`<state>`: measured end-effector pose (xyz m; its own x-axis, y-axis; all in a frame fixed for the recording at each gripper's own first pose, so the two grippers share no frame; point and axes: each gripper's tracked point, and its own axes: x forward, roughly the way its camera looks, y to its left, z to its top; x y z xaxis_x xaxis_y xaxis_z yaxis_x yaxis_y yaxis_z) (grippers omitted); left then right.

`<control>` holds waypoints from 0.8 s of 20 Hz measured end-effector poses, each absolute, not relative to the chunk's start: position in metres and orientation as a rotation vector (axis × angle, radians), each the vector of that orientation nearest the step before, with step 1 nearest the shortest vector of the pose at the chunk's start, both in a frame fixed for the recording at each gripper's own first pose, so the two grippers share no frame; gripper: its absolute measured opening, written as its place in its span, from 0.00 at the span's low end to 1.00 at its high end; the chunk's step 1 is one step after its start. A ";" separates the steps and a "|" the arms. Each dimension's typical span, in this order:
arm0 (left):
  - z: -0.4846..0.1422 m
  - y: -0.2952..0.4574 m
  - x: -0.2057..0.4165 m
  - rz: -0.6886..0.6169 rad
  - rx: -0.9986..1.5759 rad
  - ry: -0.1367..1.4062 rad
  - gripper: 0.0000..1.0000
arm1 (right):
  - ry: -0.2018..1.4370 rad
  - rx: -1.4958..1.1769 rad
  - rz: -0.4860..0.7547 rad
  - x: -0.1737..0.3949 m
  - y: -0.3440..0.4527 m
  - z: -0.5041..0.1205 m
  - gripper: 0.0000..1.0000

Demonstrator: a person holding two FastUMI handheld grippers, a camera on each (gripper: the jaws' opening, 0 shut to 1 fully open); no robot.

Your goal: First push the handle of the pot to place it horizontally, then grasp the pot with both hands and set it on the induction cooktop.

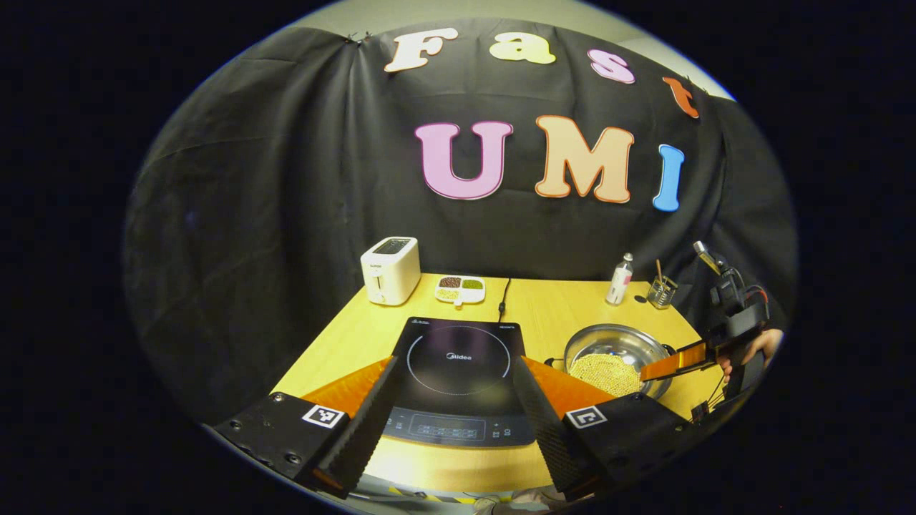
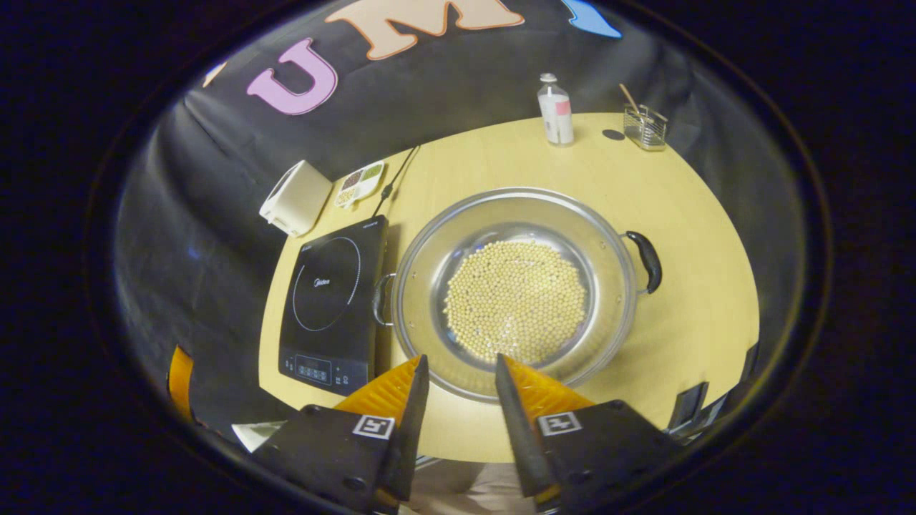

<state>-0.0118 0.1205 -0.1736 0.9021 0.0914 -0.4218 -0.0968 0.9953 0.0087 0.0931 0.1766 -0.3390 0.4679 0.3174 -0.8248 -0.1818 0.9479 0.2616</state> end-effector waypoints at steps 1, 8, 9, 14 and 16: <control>-0.176 0.111 -0.002 0.088 -0.019 0.446 0.97 | 1.047 0.141 0.315 0.098 0.168 -0.339 0.60; -0.221 0.038 0.035 -0.026 -0.106 0.631 0.97 | 1.080 0.105 0.344 0.139 0.103 -0.338 0.93; -0.228 0.029 0.038 -0.045 -0.124 0.662 0.96 | 1.087 0.112 0.342 0.145 0.095 -0.339 0.94; -0.272 -0.004 0.055 -0.119 -0.152 0.819 0.96 | 1.121 0.168 0.307 0.179 0.056 -0.348 0.93; -0.290 -0.021 0.062 -0.156 -0.196 0.883 0.96 | 1.148 0.171 0.307 0.188 0.043 -0.356 0.94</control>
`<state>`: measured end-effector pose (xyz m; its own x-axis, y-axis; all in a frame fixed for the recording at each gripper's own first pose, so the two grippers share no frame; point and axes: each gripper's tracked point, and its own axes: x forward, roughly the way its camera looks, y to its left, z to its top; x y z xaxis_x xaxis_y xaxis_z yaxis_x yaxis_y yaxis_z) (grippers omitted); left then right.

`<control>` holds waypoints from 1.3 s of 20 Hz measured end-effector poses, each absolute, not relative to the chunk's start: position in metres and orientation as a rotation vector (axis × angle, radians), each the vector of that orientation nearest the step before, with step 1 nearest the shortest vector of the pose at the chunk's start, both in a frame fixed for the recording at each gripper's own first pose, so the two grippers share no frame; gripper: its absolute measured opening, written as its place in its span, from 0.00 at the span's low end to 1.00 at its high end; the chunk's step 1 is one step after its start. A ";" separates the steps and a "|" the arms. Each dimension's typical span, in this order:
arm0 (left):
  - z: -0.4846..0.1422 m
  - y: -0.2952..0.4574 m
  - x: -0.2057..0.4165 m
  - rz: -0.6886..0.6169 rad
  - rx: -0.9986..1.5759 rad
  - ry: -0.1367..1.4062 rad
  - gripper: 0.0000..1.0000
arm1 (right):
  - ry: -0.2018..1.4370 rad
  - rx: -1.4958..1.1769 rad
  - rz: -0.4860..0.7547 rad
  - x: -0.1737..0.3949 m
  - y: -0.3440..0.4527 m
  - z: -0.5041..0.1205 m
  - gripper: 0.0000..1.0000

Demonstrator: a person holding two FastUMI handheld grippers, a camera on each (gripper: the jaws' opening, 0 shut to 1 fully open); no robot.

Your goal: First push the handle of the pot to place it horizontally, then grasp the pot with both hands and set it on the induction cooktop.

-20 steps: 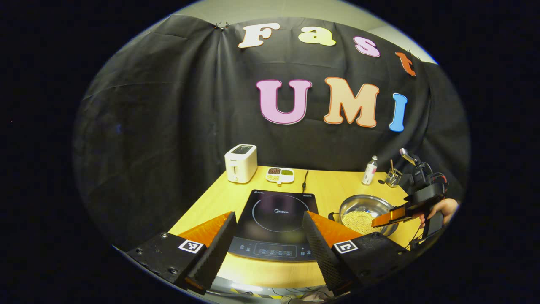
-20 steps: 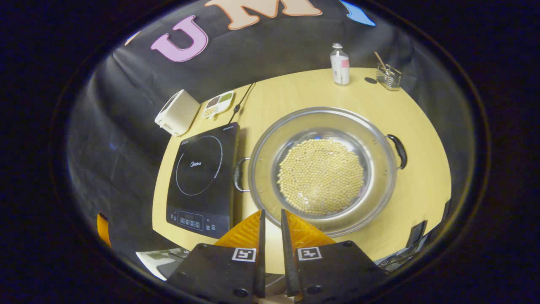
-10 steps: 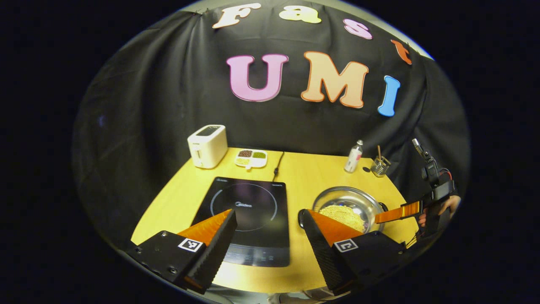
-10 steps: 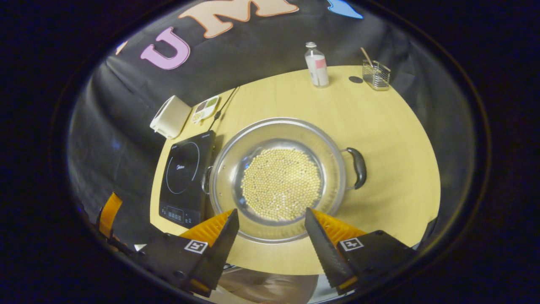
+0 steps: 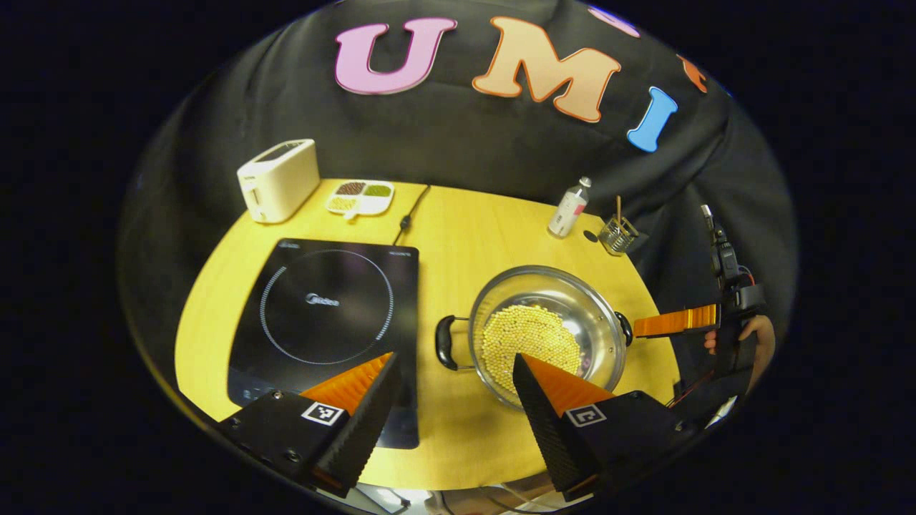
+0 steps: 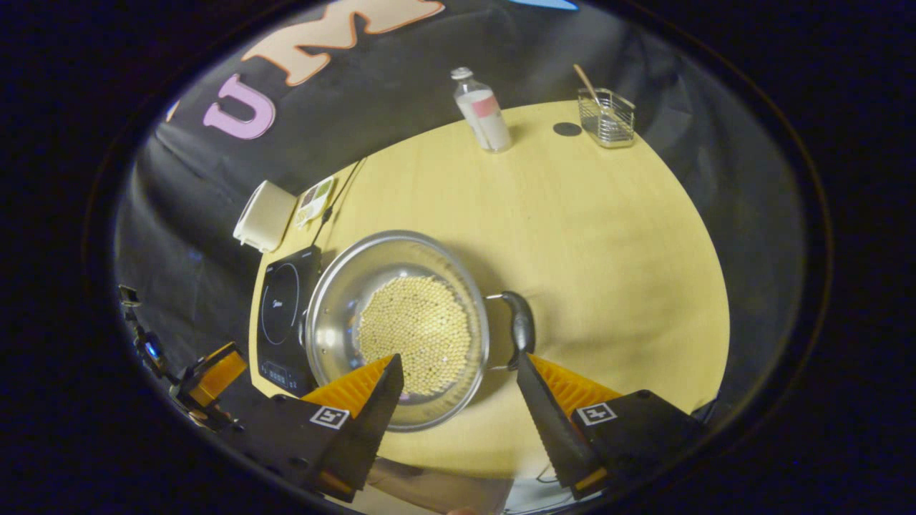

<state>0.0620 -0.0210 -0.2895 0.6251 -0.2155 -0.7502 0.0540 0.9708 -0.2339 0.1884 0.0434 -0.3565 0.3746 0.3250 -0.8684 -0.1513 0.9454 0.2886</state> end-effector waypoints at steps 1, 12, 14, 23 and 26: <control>-0.300 -0.025 0.066 -0.171 -0.212 0.916 0.96 | 1.163 0.165 0.311 0.193 0.038 -0.362 0.94; -0.381 -0.040 0.111 -0.195 -0.229 1.207 0.97 | 1.316 0.207 0.395 0.225 0.028 -0.418 0.99; -0.390 -0.042 0.113 -0.201 -0.215 1.239 0.96 | 1.335 0.215 0.411 0.226 0.030 -0.427 0.99; -0.418 -0.048 0.122 -0.198 -0.238 1.327 0.92 | 1.410 0.235 0.460 0.222 0.053 -0.452 0.87; -0.425 -0.043 0.127 -0.191 -0.235 1.332 0.80 | 1.441 0.242 0.458 0.221 0.054 -0.459 0.84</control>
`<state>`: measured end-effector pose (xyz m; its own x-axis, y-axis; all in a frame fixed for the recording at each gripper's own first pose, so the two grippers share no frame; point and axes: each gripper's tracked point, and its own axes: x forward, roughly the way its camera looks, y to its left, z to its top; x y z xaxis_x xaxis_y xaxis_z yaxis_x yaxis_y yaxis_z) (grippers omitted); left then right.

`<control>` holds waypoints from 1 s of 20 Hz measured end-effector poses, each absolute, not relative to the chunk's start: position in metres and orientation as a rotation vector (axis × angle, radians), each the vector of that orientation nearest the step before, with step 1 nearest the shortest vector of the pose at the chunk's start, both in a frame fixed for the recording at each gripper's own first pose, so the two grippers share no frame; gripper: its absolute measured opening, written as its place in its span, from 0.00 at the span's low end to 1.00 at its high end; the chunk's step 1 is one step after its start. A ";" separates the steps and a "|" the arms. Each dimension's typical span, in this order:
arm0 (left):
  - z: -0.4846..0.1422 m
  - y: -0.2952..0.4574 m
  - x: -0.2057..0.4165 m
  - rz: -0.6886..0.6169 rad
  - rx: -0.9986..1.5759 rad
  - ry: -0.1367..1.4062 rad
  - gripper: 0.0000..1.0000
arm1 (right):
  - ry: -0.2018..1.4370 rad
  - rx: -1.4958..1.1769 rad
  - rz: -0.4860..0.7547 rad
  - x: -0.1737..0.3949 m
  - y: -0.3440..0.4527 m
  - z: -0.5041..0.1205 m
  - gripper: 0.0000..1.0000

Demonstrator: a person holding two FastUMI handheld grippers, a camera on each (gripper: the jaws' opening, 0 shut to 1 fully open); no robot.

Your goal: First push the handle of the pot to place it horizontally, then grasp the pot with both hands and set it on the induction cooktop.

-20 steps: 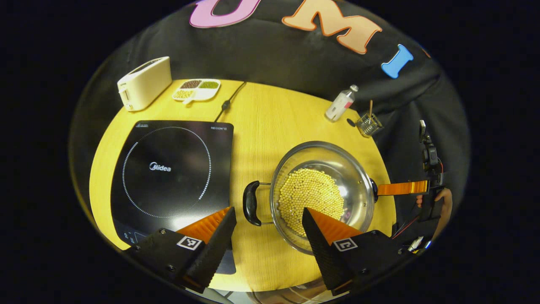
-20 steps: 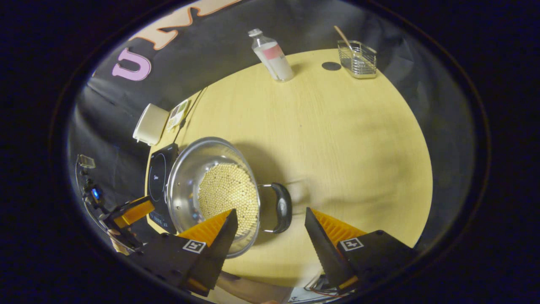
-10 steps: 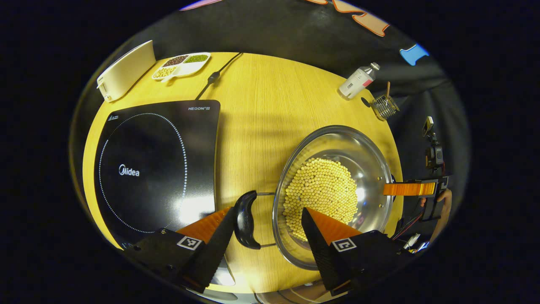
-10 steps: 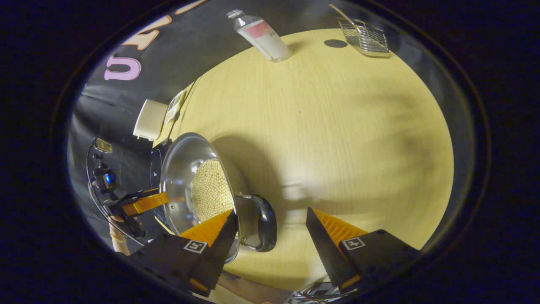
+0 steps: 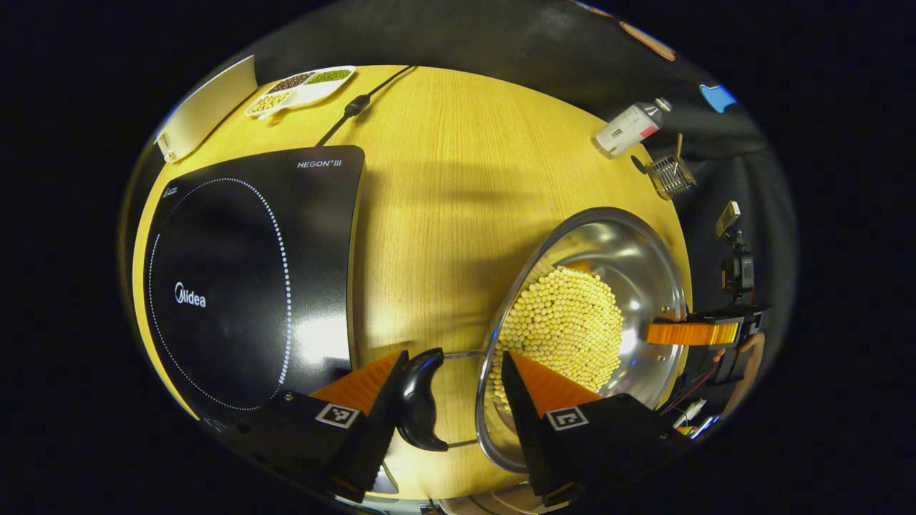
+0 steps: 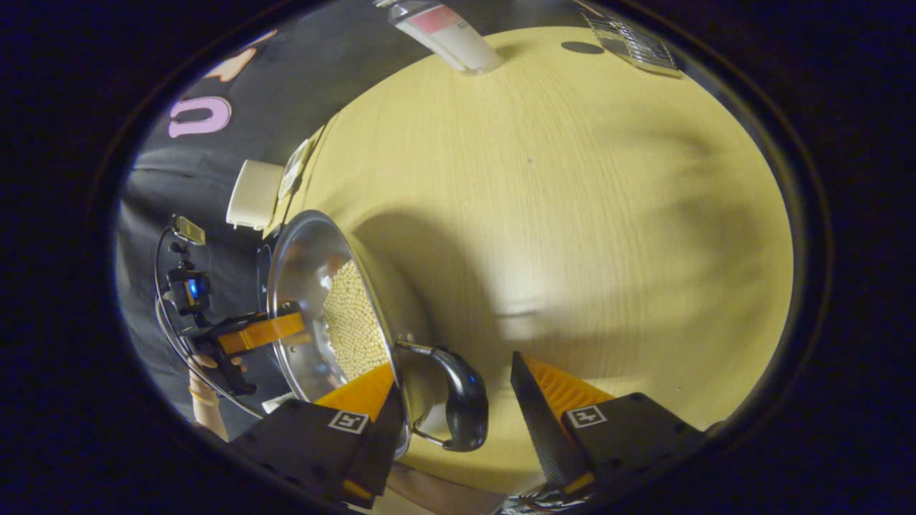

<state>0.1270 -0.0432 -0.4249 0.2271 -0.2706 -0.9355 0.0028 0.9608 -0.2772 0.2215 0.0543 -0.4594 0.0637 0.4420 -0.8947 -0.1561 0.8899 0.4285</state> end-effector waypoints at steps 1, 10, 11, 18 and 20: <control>-0.426 -0.041 0.126 -0.190 -0.233 1.339 0.84 | 1.441 0.254 0.460 0.221 0.058 -0.459 0.83; -0.441 -0.040 0.119 -0.219 -0.211 1.423 0.61 | 1.475 0.269 0.492 0.218 0.068 -0.463 0.51; -0.439 -0.040 0.117 -0.211 -0.213 1.429 0.60 | 1.471 0.264 0.485 0.217 0.067 -0.463 0.51; -0.414 -0.052 0.082 -0.190 -0.237 1.474 0.61 | 1.479 0.237 0.470 0.220 0.067 -0.462 0.51; -0.406 -0.049 0.073 -0.193 -0.232 1.485 0.59 | 1.488 0.246 0.467 0.218 0.069 -0.464 0.51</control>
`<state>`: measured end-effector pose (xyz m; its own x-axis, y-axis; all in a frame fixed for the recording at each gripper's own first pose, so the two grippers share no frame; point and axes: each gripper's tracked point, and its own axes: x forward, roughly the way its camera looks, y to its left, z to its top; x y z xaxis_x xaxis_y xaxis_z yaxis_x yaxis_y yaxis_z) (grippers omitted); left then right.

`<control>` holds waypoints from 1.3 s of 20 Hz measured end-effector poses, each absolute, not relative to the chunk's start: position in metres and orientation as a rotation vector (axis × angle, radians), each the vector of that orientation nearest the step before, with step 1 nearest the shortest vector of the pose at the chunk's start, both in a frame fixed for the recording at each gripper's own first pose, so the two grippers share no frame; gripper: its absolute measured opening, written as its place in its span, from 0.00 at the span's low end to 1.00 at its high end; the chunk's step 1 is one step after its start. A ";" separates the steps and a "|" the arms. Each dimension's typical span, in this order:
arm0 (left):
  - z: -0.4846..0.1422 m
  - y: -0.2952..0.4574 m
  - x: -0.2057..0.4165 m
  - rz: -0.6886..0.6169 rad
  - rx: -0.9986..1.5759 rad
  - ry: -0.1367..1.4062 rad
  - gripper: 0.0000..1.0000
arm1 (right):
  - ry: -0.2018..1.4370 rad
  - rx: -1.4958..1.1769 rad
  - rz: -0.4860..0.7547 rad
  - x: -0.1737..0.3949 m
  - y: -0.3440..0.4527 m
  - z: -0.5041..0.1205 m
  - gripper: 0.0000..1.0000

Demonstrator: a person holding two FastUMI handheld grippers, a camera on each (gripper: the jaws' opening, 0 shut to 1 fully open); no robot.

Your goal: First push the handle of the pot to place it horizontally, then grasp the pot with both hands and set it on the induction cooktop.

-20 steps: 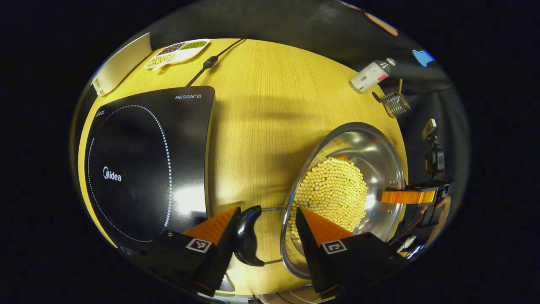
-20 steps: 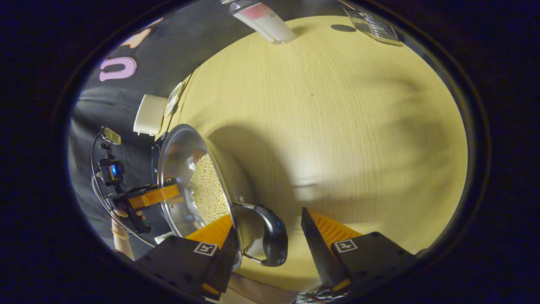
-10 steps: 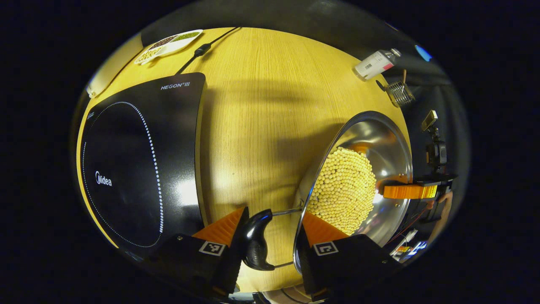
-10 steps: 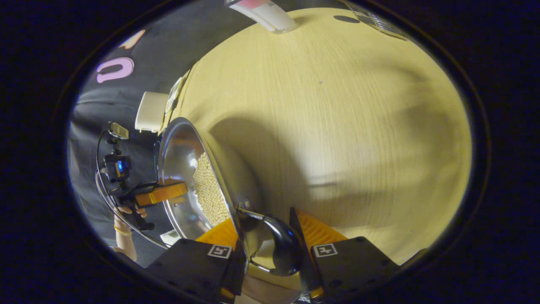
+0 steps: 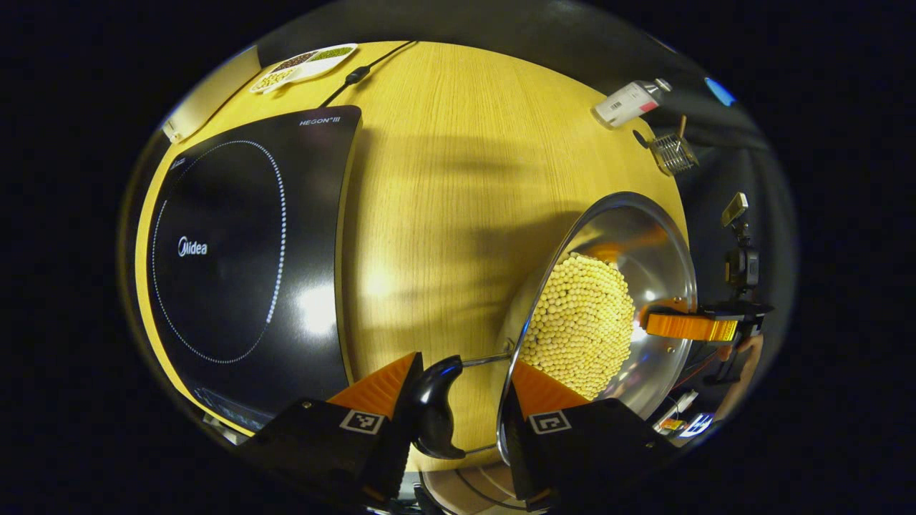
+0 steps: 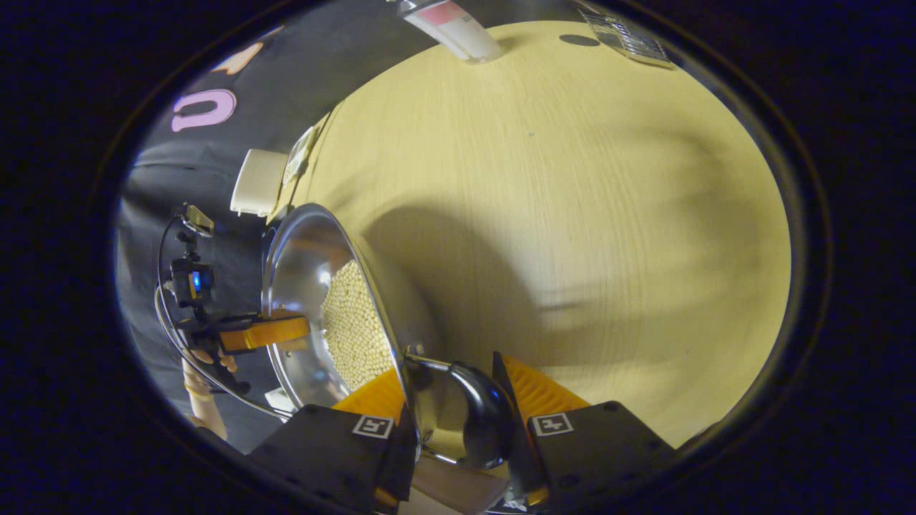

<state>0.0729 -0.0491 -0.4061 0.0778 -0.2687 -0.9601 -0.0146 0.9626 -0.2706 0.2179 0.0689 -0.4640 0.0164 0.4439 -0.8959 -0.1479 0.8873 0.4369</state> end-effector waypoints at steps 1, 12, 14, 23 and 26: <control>-0.401 -0.047 0.067 -0.194 -0.232 1.486 0.59 | 1.494 0.251 0.467 0.216 0.070 -0.465 0.51; -0.352 0.036 0.024 -0.148 -0.225 1.446 0.59 | 1.443 0.241 0.519 0.226 0.076 -0.473 0.51; -0.343 0.059 0.026 -0.164 -0.210 1.418 0.62 | 1.421 0.246 0.513 0.231 0.074 -0.476 0.55; -0.334 0.182 0.056 -0.219 -0.157 1.350 0.59 | 1.366 0.262 0.473 0.219 0.082 -0.461 0.50; -0.340 0.223 0.077 -0.216 -0.139 1.325 0.59 | 1.345 0.255 0.463 0.221 0.067 -0.446 0.50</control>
<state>0.0771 0.2229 -0.3399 0.2271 -0.2354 -0.9450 0.0774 0.9716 -0.2234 0.2205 0.0674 -0.4459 0.1523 0.4617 -0.8739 -0.1742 0.8829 0.4361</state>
